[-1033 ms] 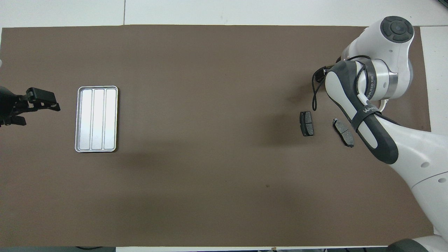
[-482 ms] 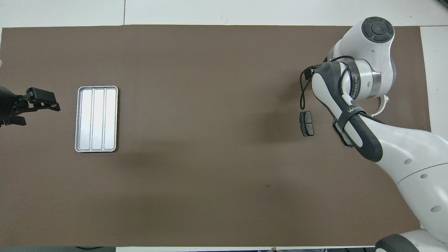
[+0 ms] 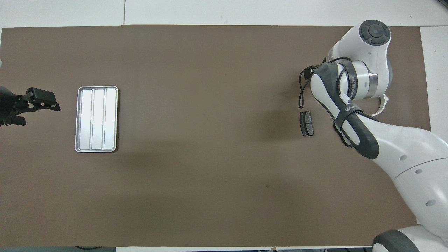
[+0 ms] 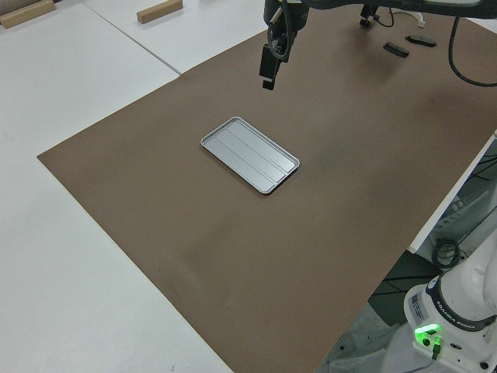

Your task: Pick bearing gear from pile to tray

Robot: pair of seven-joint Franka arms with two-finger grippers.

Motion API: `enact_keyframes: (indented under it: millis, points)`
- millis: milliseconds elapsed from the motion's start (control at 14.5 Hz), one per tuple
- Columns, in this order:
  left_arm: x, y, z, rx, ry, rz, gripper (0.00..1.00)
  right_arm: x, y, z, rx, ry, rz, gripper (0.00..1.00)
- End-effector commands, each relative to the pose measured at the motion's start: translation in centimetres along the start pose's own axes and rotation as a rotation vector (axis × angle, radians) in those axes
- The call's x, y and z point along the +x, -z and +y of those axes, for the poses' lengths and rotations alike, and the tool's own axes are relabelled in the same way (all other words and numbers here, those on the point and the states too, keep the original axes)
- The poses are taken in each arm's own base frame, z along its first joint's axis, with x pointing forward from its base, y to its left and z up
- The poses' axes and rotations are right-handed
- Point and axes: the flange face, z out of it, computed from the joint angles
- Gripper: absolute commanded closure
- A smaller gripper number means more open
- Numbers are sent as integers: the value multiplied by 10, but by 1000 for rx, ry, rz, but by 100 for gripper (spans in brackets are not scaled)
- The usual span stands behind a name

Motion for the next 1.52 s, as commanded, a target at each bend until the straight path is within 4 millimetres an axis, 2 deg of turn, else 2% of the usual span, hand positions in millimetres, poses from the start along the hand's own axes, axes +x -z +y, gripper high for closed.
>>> enact_keyframes:
  millis: [0, 413, 482, 689, 895, 1033, 1102, 1171, 1377, 1446]
  points:
    - [-3, 5, 0, -15, -6, 4, 0, 6, -7, 1, -14, -18, 12, 16]
    - [-3, 5, 0, -15, -5, 4, 0, 6, -11, 2, -12, -26, 6, 26]
    - [-3, 4, 0, -14, -6, 2, 0, 6, -11, 2, -12, -23, 6, 34]
    - [-3, 5, 0, -15, -5, 4, 0, 5, -11, 2, -12, -20, 4, 46]
    - [-3, 5, 0, -15, -5, 4, 0, 5, -11, 5, -14, -19, 4, 62]
    - [-3, 5, 0, -15, -5, 4, 0, 5, -11, 5, -14, -20, 4, 78]
    - [-3, 5, 0, -15, -5, 4, 0, 5, -11, 5, -14, -19, 4, 91]
    - [-3, 5, 0, -15, -5, 4, 0, 5, -11, 6, -14, -23, 4, 98]
    - [-3, 5, 0, -15, -5, 4, 0, 6, -11, 2, -12, -20, 6, 100]
    - [-3, 5, 0, -15, -5, 4, 0, 8, -4, 0, -9, -25, 6, 100]
